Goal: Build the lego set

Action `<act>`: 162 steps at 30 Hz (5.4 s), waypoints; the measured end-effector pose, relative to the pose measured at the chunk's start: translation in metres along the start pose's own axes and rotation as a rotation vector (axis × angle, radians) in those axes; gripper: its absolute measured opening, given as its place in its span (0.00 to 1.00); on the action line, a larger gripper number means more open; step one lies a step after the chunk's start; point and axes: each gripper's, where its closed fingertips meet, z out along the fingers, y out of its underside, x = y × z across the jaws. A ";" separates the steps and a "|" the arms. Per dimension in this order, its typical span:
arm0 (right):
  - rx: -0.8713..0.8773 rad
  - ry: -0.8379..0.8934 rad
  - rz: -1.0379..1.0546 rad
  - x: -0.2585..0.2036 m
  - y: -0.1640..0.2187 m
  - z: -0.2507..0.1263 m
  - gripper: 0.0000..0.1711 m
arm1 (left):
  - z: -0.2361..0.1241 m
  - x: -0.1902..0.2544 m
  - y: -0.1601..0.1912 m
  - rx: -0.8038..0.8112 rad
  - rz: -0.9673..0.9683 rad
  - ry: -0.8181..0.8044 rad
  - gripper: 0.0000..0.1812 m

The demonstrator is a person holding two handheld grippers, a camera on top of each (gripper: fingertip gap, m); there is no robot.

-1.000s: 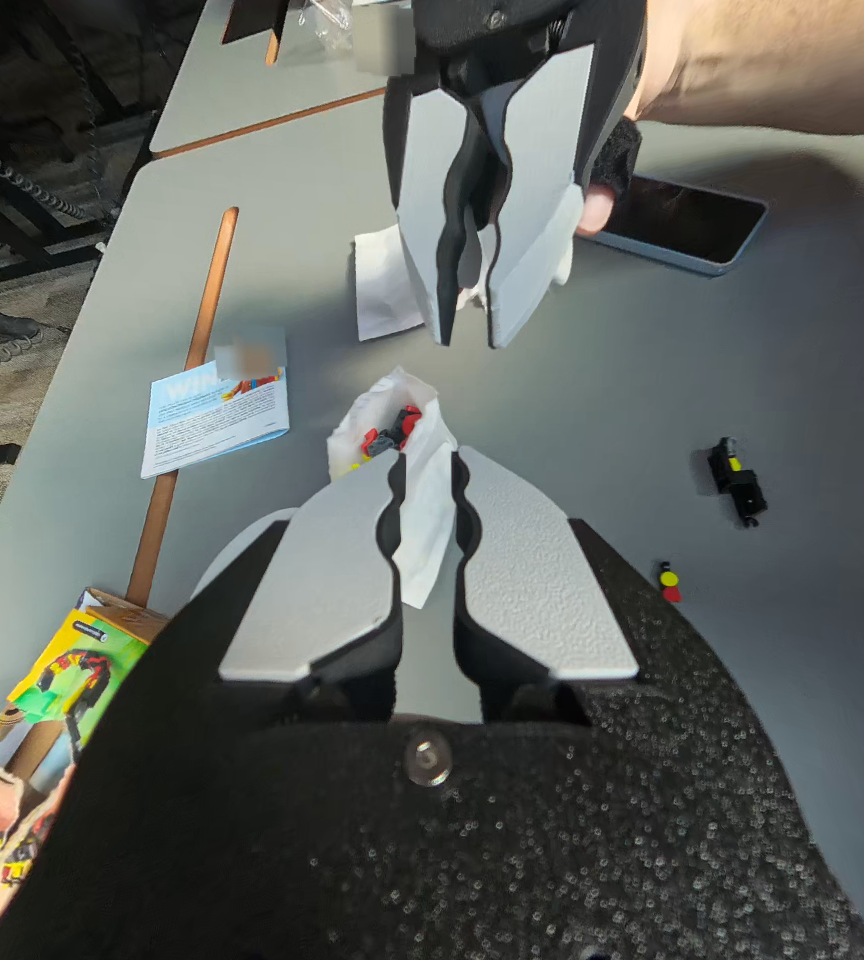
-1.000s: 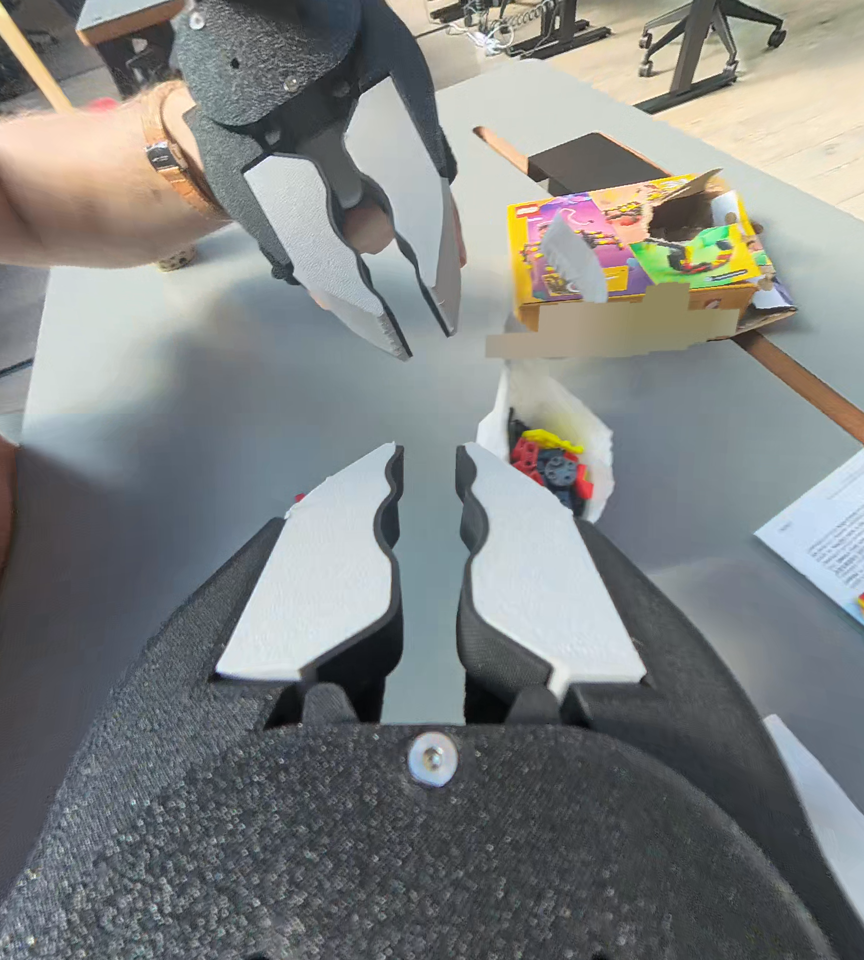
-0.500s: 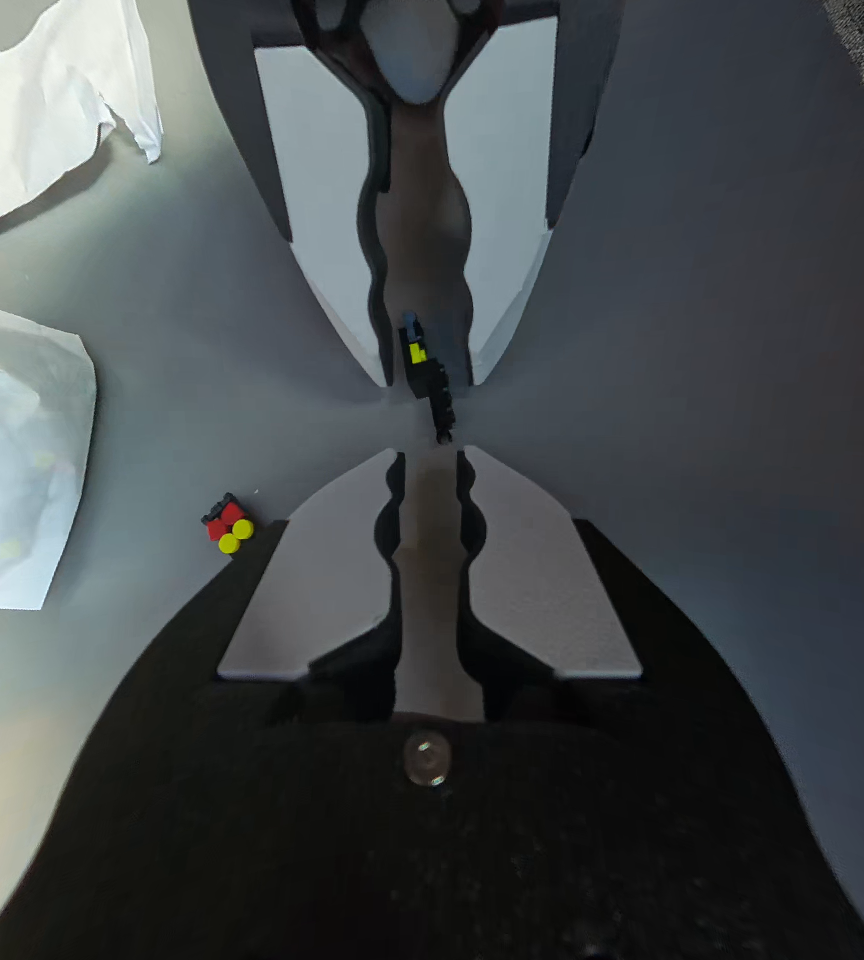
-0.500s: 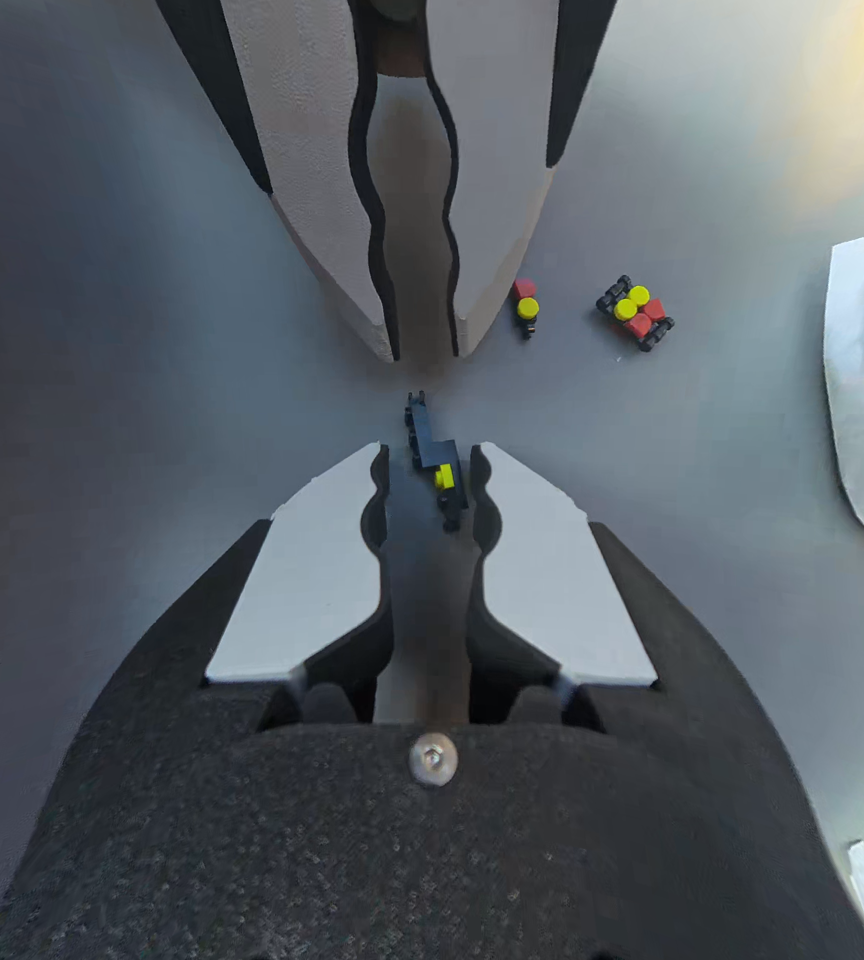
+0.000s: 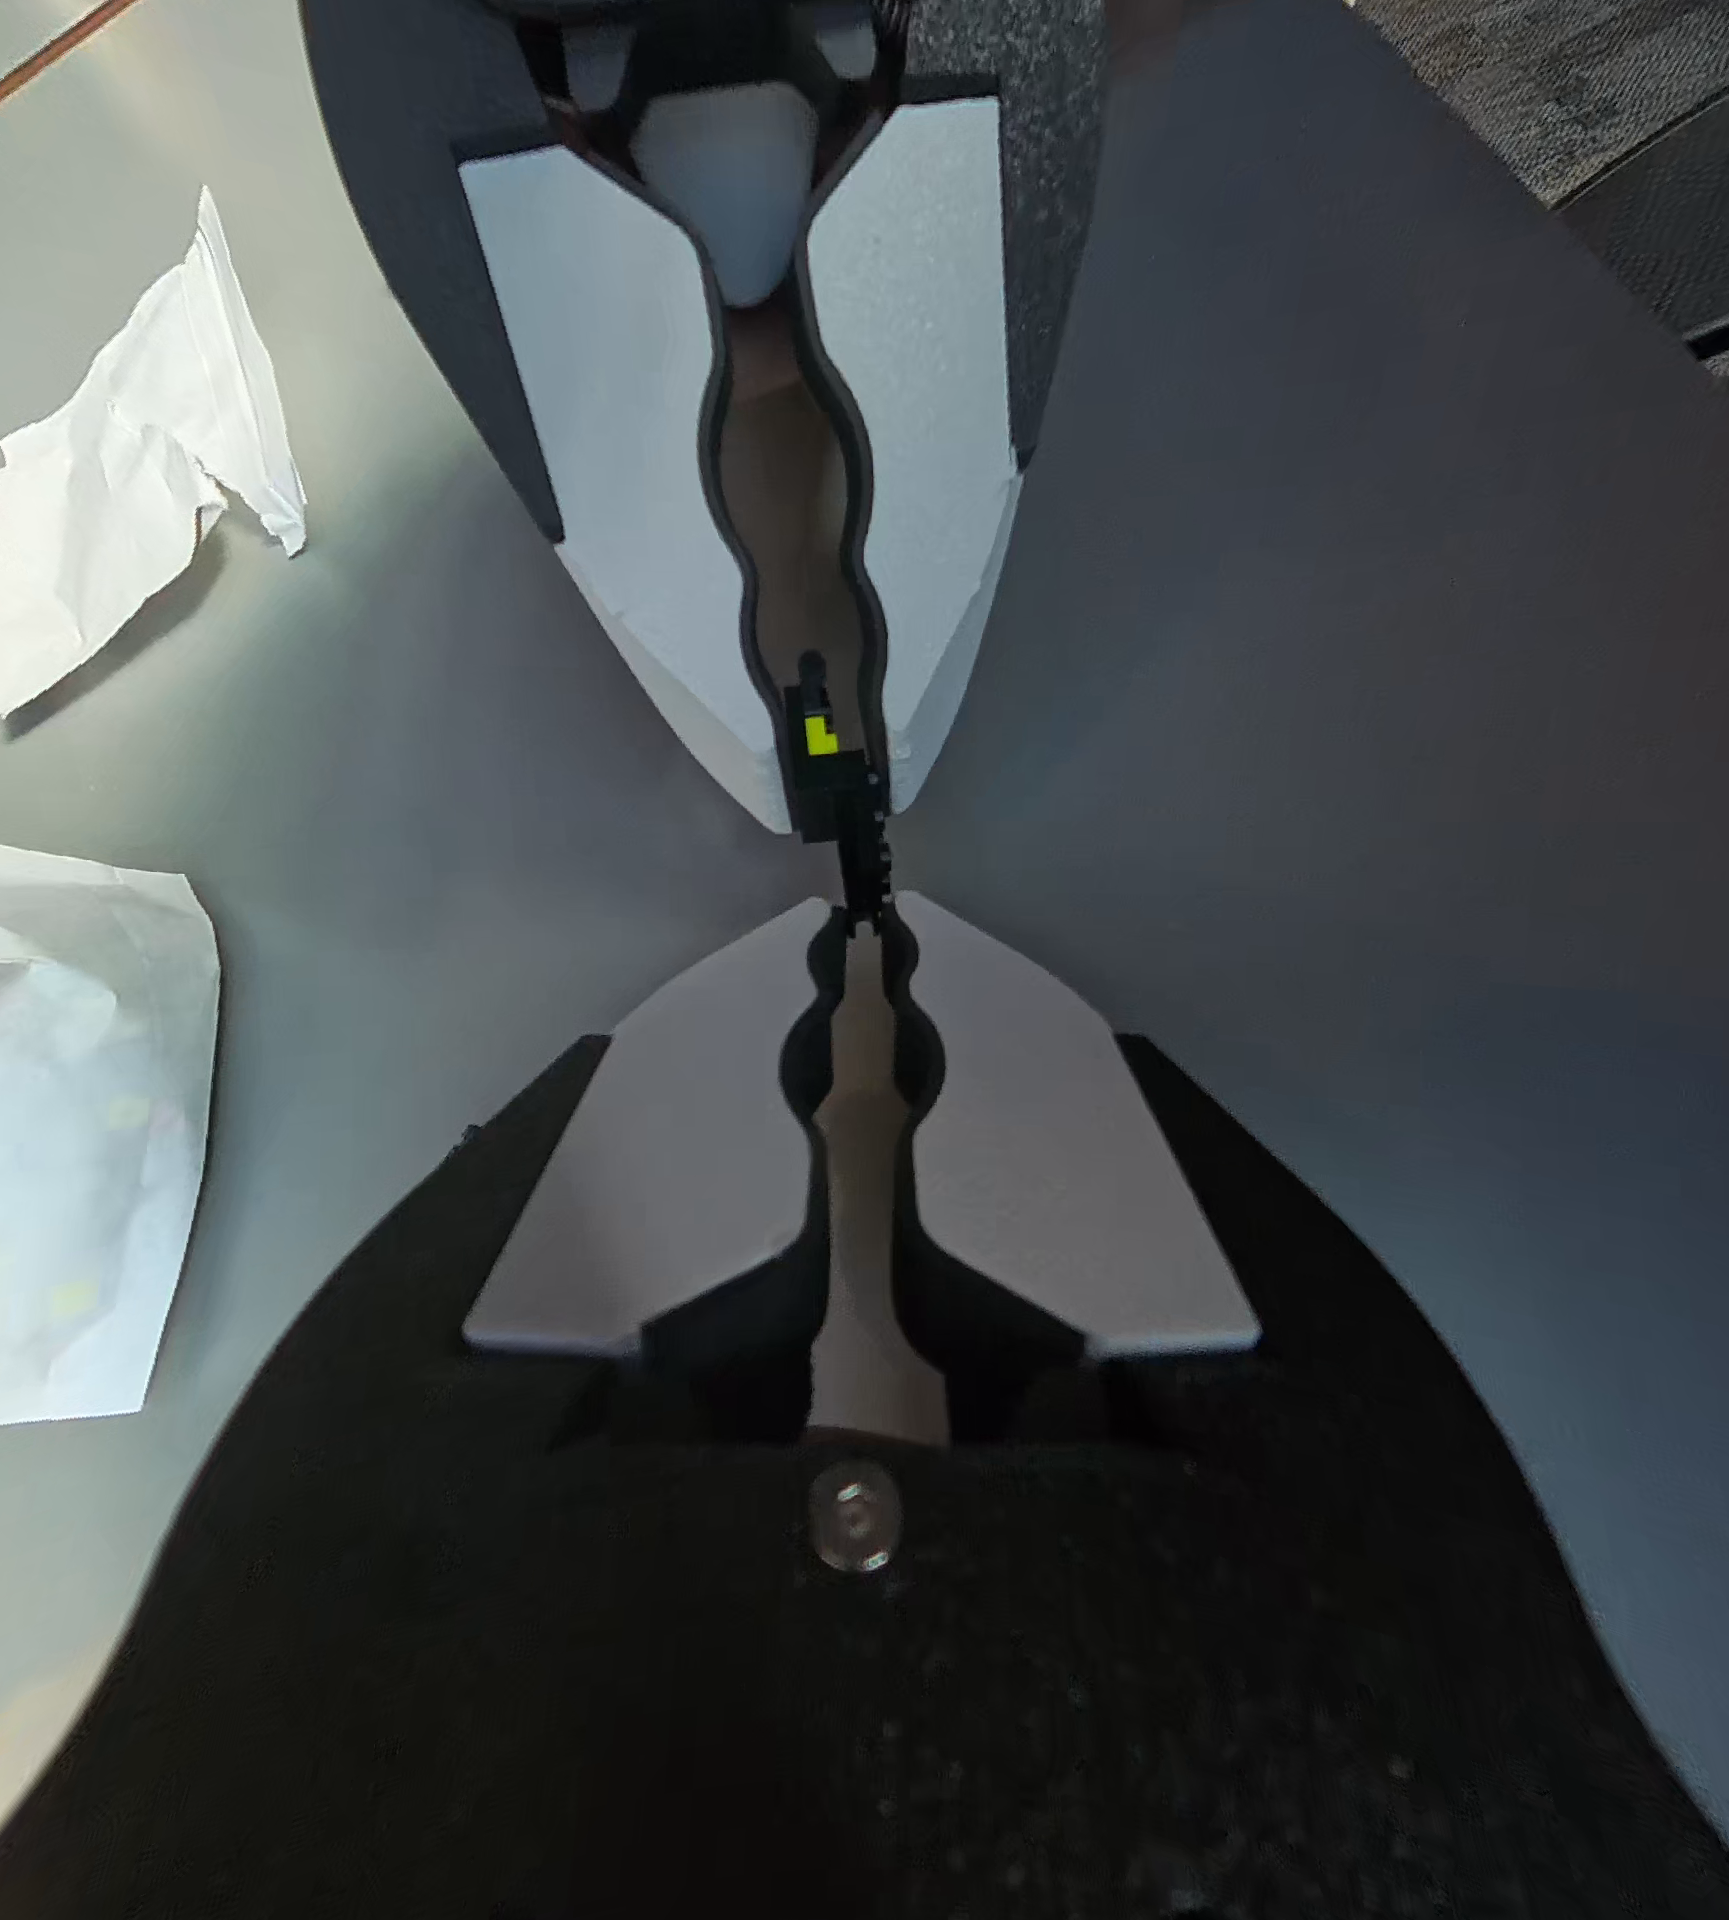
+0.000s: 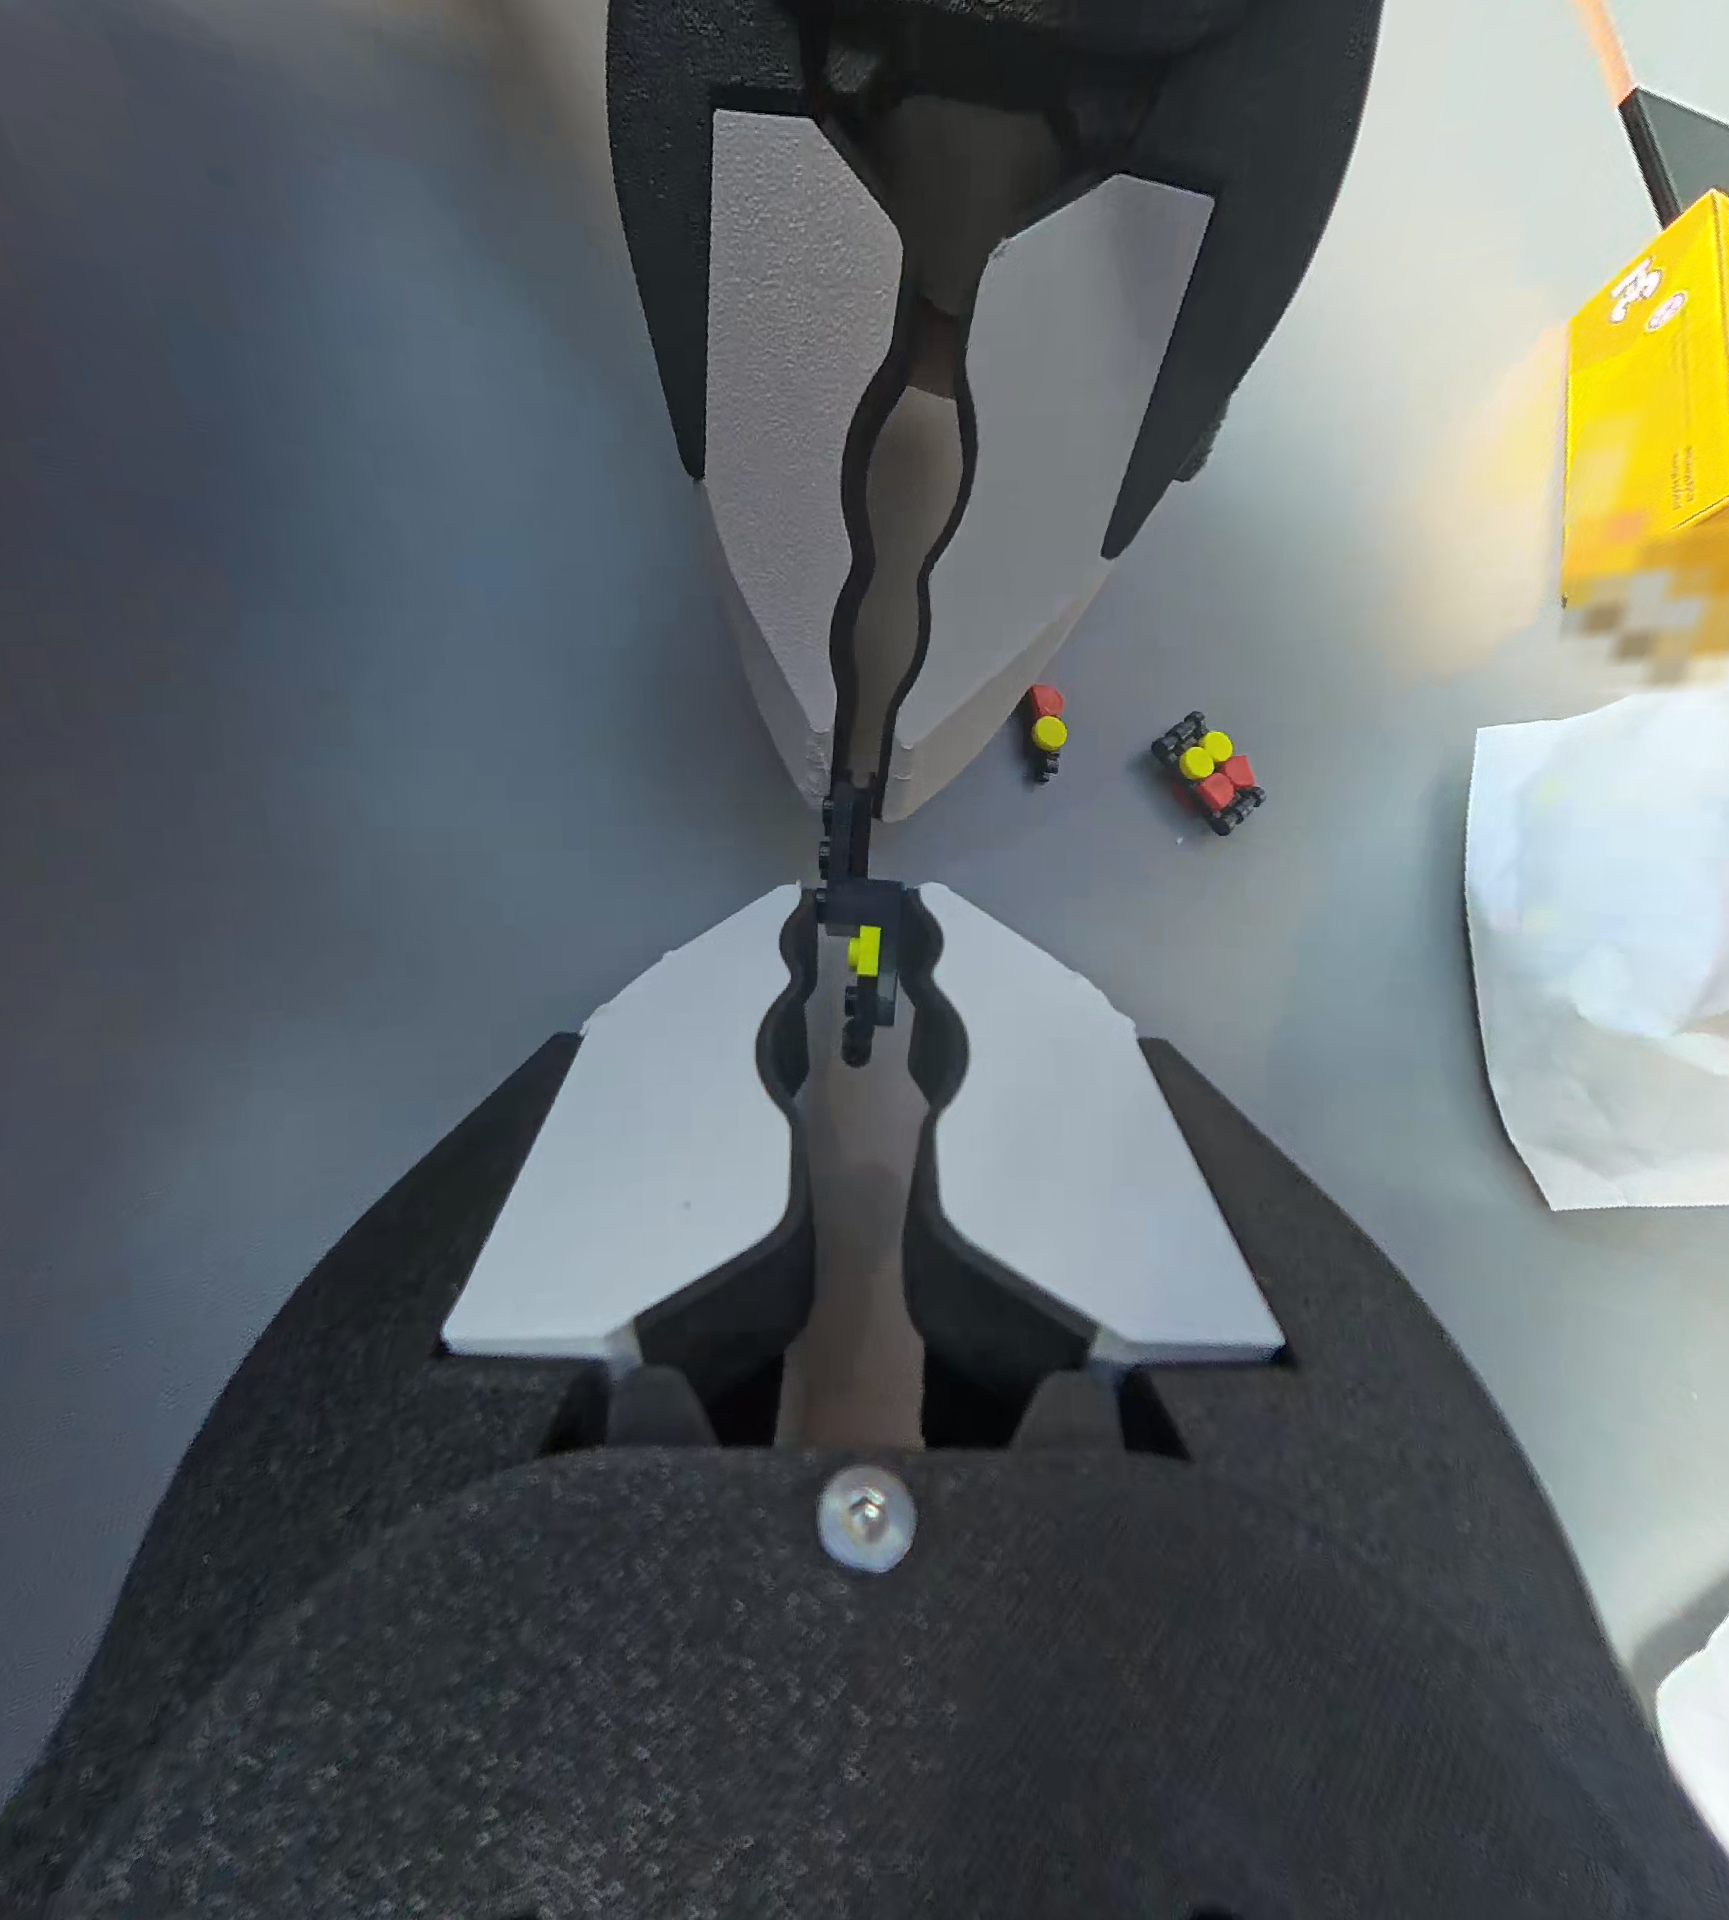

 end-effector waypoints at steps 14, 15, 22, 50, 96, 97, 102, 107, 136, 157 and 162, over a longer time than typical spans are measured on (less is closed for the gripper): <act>-0.174 -0.014 -0.482 -0.019 0.004 0.016 0.08 | 0.004 0.015 0.017 -0.063 0.139 0.060 0.03; -0.181 -0.024 -0.502 -0.019 0.004 0.016 0.08 | 0.004 0.015 0.017 -0.065 0.154 0.054 0.03; -0.227 -0.048 -0.579 -0.015 0.006 0.017 0.08 | 0.003 0.011 0.019 -0.082 0.242 -0.021 0.03; -0.350 -0.121 -0.791 -0.010 0.006 0.026 0.08 | 0.000 0.004 0.026 -0.153 0.380 0.017 0.03; 0.894 -0.057 1.416 0.050 -0.058 -0.011 0.05 | -0.053 -0.056 -0.018 -0.254 0.440 -0.970 0.03; 0.909 -0.071 1.433 0.050 -0.058 -0.011 0.05 | -0.054 -0.056 -0.018 -0.262 0.452 -0.976 0.03; 0.750 0.072 1.247 0.047 -0.058 -0.007 0.04 | -0.053 -0.054 -0.014 -0.235 0.387 -0.932 0.03; 0.537 0.216 1.035 0.043 -0.045 -0.005 0.03 | -0.060 -0.051 -0.014 -0.098 0.173 -0.827 0.03; 0.364 0.433 0.820 0.124 0.005 -0.061 0.04 | -0.043 -0.215 0.008 -0.203 -0.033 -0.206 0.08; -0.275 0.503 -0.310 0.059 -0.018 -0.053 0.04 | -0.046 -0.046 -0.070 0.347 0.197 -0.305 0.10; -0.332 0.428 -0.387 0.050 -0.019 -0.056 0.04 | -0.042 -0.034 -0.074 0.328 0.249 -0.237 0.06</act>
